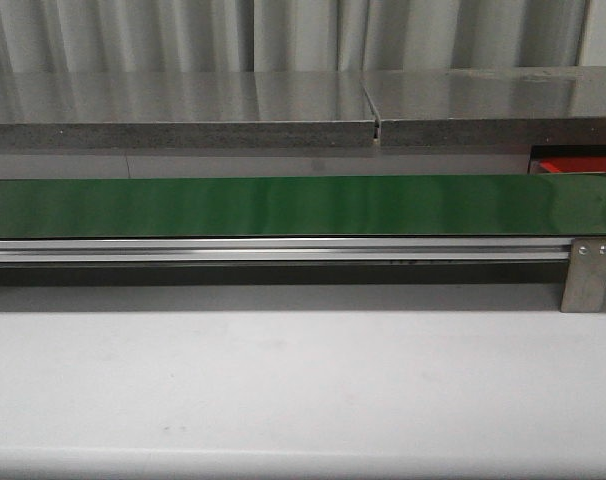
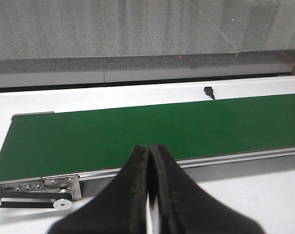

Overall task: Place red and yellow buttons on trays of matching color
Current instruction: 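Carry the yellow button into the yellow tray and open the right gripper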

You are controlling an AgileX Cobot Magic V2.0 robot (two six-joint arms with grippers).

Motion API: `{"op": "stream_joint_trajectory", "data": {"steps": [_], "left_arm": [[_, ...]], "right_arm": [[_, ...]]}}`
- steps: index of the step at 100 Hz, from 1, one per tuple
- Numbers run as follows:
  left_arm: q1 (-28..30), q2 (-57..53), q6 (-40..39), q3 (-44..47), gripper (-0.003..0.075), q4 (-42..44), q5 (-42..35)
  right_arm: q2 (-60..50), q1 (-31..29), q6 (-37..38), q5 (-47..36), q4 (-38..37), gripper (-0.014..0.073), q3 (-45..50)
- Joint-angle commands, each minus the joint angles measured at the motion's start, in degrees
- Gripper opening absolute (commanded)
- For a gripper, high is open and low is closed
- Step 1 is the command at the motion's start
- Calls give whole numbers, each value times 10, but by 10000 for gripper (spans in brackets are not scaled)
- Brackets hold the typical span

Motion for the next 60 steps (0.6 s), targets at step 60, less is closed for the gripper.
{"op": "stream_joint_trajectory", "data": {"steps": [60], "left_arm": [[-4, 2, -5, -15, -20, -7, -45]], "right_arm": [[110, -5, 0, -97, 75, 211, -13]]}}
